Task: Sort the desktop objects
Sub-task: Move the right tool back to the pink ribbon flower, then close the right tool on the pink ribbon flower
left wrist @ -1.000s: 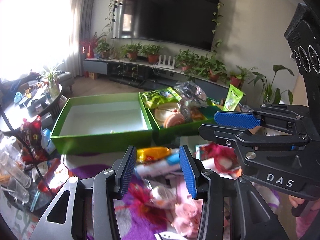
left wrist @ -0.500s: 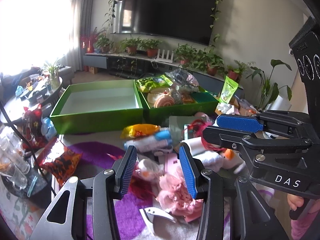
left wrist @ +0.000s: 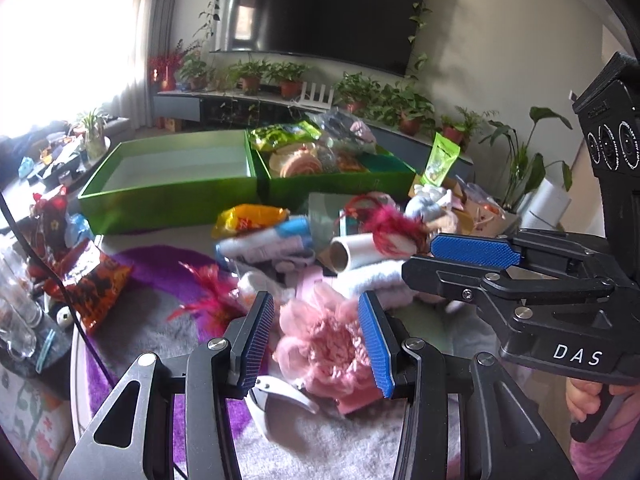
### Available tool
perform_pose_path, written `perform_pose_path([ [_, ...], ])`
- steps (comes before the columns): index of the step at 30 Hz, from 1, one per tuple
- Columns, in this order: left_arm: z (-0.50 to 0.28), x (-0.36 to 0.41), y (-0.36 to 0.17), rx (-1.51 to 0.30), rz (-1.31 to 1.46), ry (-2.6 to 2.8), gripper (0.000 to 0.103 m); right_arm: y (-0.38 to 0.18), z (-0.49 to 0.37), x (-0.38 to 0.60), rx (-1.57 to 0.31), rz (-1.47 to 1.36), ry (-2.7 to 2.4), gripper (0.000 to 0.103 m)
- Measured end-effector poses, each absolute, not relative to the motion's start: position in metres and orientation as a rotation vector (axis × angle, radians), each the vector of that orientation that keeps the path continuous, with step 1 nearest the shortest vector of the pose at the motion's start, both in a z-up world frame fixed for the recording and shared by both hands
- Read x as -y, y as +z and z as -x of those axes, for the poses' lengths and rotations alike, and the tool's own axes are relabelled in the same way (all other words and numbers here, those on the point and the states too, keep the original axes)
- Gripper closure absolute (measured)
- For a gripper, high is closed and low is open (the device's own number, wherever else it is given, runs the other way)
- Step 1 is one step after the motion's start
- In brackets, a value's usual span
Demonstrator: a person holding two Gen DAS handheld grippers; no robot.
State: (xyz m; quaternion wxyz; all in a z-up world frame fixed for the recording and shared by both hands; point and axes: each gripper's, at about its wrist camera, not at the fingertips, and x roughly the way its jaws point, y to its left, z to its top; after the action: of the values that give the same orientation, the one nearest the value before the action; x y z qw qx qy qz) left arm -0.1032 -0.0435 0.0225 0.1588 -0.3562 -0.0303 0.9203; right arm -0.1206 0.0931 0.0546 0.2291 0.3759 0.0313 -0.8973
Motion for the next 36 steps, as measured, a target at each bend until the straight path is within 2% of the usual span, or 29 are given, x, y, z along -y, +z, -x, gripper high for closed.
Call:
perform_pose_path([
  [18, 0.102, 0.044, -0.016, 0.064, 1.126, 2.588, 0.059, 0.001, 0.12, -0.103, -0.005, -1.19, -2.413, 0.067],
  [36, 0.113, 0.056, -0.041, 0.117, 1.194, 2.561, 0.059, -0.026, 0.128, -0.098, 0.023, -1.274, -2.374, 0.067],
])
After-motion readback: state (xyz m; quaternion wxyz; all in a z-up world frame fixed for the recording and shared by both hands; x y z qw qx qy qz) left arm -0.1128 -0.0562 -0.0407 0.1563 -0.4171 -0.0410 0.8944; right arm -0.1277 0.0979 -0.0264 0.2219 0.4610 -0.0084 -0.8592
